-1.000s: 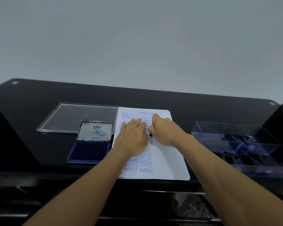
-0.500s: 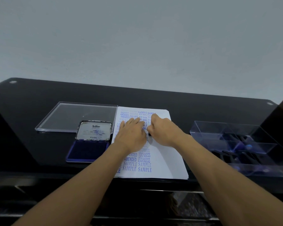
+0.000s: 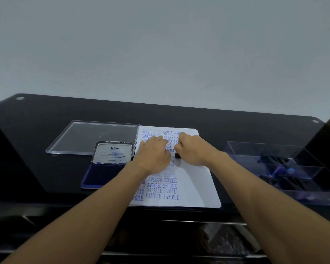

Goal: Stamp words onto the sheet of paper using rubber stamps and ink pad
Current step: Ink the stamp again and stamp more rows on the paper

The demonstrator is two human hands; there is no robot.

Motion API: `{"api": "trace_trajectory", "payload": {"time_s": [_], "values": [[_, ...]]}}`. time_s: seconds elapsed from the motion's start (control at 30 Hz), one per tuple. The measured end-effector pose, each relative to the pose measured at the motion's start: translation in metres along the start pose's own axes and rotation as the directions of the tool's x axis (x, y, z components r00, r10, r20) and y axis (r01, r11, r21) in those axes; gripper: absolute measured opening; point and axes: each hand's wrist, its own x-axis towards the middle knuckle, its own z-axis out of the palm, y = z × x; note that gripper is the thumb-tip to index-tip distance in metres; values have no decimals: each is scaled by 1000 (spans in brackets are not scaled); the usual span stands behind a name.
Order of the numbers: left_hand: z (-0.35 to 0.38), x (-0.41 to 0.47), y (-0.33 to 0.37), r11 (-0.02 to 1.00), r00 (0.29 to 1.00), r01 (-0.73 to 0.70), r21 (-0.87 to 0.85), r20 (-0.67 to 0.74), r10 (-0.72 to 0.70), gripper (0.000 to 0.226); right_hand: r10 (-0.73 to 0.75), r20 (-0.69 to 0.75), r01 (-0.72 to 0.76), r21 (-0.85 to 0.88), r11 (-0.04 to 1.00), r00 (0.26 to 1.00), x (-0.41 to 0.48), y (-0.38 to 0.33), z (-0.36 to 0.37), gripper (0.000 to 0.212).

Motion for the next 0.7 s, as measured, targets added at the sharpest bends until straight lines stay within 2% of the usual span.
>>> {"api": "trace_trajectory", "payload": {"time_s": [0.4, 0.57, 0.7], "values": [[-52, -9, 16, 999, 992, -25, -36, -125, 20, 31, -71, -170, 77, 24, 997, 983, -6, -12, -64, 20], [-65, -12, 20, 999, 989, -41, -8, -142, 40, 45, -91, -195, 95, 7, 995, 977, -8, -14, -73, 17], [-69, -15, 20, 999, 988, -47, 6, -145, 47, 46, -100, -195, 101, -2, 995, 976, -9, -15, -75, 17]]}}
